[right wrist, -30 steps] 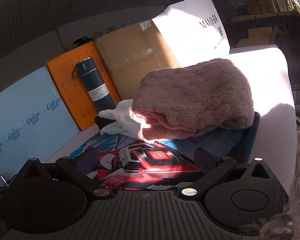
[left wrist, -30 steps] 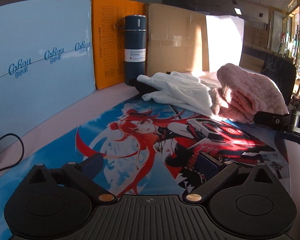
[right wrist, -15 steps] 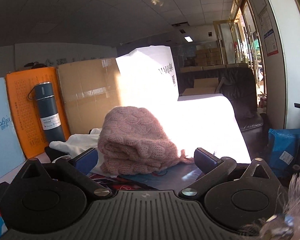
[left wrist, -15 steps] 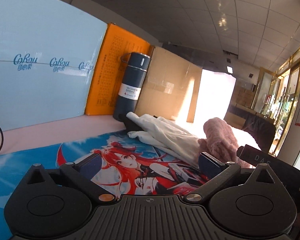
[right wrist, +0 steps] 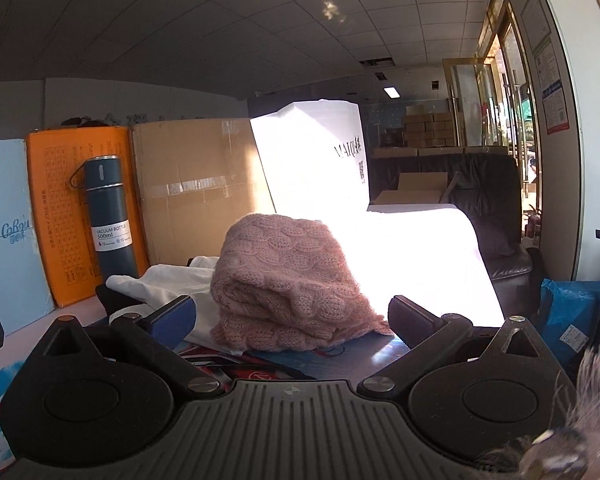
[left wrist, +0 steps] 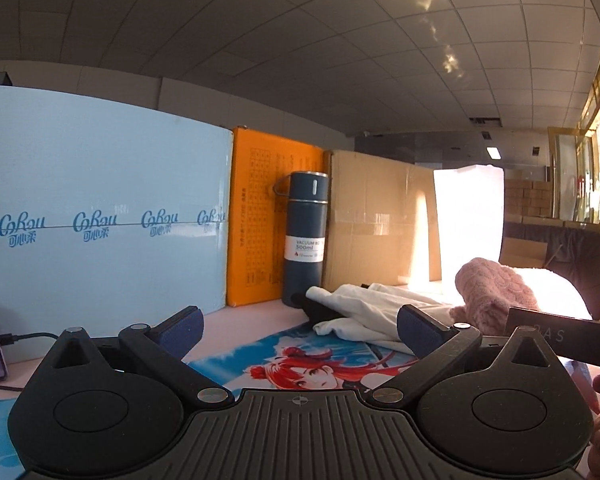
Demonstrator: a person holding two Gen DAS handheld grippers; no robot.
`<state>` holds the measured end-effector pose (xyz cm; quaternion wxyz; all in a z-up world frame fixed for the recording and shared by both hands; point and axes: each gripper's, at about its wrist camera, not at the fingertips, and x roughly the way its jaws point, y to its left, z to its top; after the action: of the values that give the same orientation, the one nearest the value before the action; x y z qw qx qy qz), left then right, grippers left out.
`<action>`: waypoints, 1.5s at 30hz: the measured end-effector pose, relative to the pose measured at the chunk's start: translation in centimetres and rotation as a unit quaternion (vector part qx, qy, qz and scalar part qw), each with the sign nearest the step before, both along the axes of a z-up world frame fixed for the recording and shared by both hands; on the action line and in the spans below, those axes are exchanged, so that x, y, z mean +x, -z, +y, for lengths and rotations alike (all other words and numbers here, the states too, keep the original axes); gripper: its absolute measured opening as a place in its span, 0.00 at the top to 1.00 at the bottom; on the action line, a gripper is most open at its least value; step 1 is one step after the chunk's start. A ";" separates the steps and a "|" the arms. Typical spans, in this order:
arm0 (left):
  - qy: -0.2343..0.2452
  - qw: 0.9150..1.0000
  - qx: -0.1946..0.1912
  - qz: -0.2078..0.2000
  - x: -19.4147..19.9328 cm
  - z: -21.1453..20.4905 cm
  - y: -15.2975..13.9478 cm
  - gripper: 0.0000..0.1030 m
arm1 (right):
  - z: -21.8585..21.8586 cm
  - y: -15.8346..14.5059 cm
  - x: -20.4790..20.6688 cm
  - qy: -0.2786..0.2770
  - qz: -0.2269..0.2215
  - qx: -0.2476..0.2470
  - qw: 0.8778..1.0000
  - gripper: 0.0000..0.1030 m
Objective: Fold clothes
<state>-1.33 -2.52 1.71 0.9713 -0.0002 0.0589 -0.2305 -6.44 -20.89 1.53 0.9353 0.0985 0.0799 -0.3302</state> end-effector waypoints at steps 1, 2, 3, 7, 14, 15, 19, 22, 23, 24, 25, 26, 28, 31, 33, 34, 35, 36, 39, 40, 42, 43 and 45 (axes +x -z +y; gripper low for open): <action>0.003 1.000 0.007 -0.003 -0.2 -0.2 0.0 0.00 | -0.2 0.1 0.0 -0.003 0.000 0.009 1.000 0.00; 0.005 1.000 0.014 -0.006 -0.4 -0.4 0.0 0.00 | -0.5 0.1 0.0 -0.006 0.001 0.019 1.000 0.00; 0.007 1.000 0.019 -0.010 -0.5 -0.6 0.0 0.00 | -0.7 0.2 0.1 -0.010 0.003 0.028 1.000 0.00; 0.015 1.000 0.024 -0.006 -0.5 -0.7 0.1 0.00 | -1.6 0.6 0.6 -0.025 0.012 0.063 0.998 0.00; 0.001 1.000 0.016 0.023 0.3 -0.3 0.2 0.00 | -0.9 0.4 0.2 -0.024 0.002 0.045 0.999 0.00; -0.001 1.000 0.016 0.025 0.4 -0.3 0.2 0.00 | -0.5 0.3 0.0 -0.023 -0.002 0.033 0.999 0.00; -0.005 1.000 0.016 0.025 0.4 -0.3 0.3 0.00 | 1.3 -0.1 -0.9 -0.019 -0.023 -0.024 0.999 0.00; -0.009 1.000 0.013 0.022 0.3 -0.1 0.2 0.00 | 3.1 -0.4 -1.7 -0.020 -0.047 -0.080 0.996 0.00; -0.011 1.000 0.011 0.021 0.3 -0.1 0.2 0.00 | 3.5 -0.4 -2.0 -0.021 -0.053 -0.090 0.994 0.00; -0.012 1.000 0.010 0.021 0.2 0.0 0.2 0.00 | 3.7 -0.4 -2.2 -0.022 -0.058 -0.095 0.993 0.00; -0.013 1.000 0.009 0.021 0.3 0.0 0.2 0.00 | 3.8 -0.5 -2.3 -0.023 -0.062 -0.098 0.993 0.00; -0.013 1.000 0.009 0.022 0.3 0.1 0.2 0.00 | 3.8 -0.5 -2.4 -0.023 -0.062 -0.097 0.993 0.00; -0.013 1.000 0.009 0.023 0.3 0.1 0.1 0.00 | 3.5 -0.5 -2.3 -0.024 -0.058 -0.091 0.994 0.00; -0.012 1.000 0.009 0.023 0.3 0.1 0.1 0.00 | 3.4 -0.5 -2.2 -0.027 -0.055 -0.086 0.994 0.00; -0.012 1.000 0.009 0.024 0.3 0.1 0.1 0.00 | 3.5 -0.5 -2.2 -0.030 -0.056 -0.086 0.994 0.00; -0.012 1.000 0.009 0.024 0.4 0.0 0.1 0.00 | 3.5 -0.5 -2.2 -0.031 -0.056 -0.086 0.994 0.00; -0.012 1.000 0.009 0.025 0.4 0.0 0.1 0.00 | 3.6 -0.5 -2.2 -0.032 -0.057 -0.086 0.994 0.00; -0.012 1.000 0.009 0.026 0.4 0.0 0.1 0.00 | 3.6 -0.5 -2.2 -0.032 -0.057 -0.085 0.994 0.00; -0.012 1.000 0.009 0.027 0.5 0.1 0.2 0.00 | 3.5 -0.5 -2.2 -0.032 -0.056 -0.083 0.994 0.00; -0.012 1.000 0.008 0.028 0.5 0.0 0.2 0.00 | 3.5 -0.5 -2.2 -0.033 -0.056 -0.082 0.994 0.00; -0.012 1.000 0.009 0.028 0.6 0.0 0.2 0.00 | 3.5 -0.5 -2.2 -0.033 -0.057 -0.082 0.994 0.00; -0.012 1.000 0.009 0.028 0.6 0.0 0.2 0.00 | 3.5 -0.4 -2.2 -0.033 -0.057 -0.083 0.994 0.00; -0.012 1.000 0.009 0.028 0.5 0.0 0.2 0.00 | 3.5 -0.4 -2.2 -0.034 -0.057 -0.082 0.994 0.00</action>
<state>-0.79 -2.49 1.55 0.9719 0.0012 0.0879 -0.2185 -8.65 -17.36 1.97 0.9540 0.0369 0.0026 -0.2976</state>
